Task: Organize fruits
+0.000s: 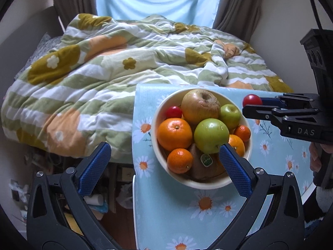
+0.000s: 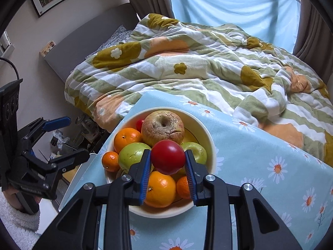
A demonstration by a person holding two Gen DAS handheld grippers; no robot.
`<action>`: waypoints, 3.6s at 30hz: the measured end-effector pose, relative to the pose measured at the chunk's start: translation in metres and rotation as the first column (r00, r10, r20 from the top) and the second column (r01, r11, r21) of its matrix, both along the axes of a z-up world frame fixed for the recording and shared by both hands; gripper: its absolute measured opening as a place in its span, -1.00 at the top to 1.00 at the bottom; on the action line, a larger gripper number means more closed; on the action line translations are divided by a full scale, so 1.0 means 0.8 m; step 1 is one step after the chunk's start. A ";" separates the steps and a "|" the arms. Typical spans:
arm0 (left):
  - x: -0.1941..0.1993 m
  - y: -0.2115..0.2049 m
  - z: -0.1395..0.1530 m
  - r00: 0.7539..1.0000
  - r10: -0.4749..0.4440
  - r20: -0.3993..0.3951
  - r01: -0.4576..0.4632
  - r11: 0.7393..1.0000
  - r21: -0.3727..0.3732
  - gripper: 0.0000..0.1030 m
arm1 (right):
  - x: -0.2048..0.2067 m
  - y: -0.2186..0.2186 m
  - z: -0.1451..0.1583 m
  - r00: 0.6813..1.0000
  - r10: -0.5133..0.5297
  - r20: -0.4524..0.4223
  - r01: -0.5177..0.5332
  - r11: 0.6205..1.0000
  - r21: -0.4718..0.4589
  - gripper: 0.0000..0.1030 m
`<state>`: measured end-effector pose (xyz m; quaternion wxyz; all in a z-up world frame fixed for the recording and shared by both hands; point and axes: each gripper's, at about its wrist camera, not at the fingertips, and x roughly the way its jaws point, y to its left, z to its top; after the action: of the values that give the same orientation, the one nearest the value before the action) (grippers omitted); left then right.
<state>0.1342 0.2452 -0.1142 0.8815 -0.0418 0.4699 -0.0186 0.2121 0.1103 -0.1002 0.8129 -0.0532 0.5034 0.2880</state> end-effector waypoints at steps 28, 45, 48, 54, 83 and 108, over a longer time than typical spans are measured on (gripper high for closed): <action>-0.052 -0.052 0.017 1.000 -0.002 -0.019 0.002 1.000 0.029 -1.00 | -0.038 -0.039 0.030 0.991 -0.072 0.111 0.071 0.997 0.012 -0.99; -0.092 -0.153 0.117 0.994 0.028 0.106 -0.033 0.998 0.055 -1.00 | -0.135 -0.184 0.122 0.920 -0.352 0.173 0.371 0.924 -0.092 -0.99; -0.102 -0.168 0.124 0.993 0.031 0.115 -0.037 0.998 0.051 -1.00 | -0.154 -0.201 0.125 0.904 -0.390 0.177 0.411 0.906 -0.102 -0.99; -0.120 -0.195 0.133 0.990 0.008 0.138 -0.019 0.997 0.080 -1.00 | -0.186 -0.226 0.124 0.868 -0.456 0.197 0.482 0.868 -0.117 -0.99; -0.132 -0.226 0.141 0.985 -0.009 0.173 -0.009 0.995 0.100 -1.00 | -0.208 -0.266 0.136 0.830 -0.503 0.242 0.537 0.837 -0.102 -0.99; -0.130 -0.226 0.143 0.985 -0.007 0.173 -0.010 0.995 0.100 -1.00 | -0.205 -0.272 0.138 0.827 -0.507 0.242 0.541 0.835 -0.102 -0.99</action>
<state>0.0303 0.0646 0.0000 0.9201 0.0041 0.3916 0.0021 0.0484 -0.1075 0.0103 0.9008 -0.0097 0.4341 0.0032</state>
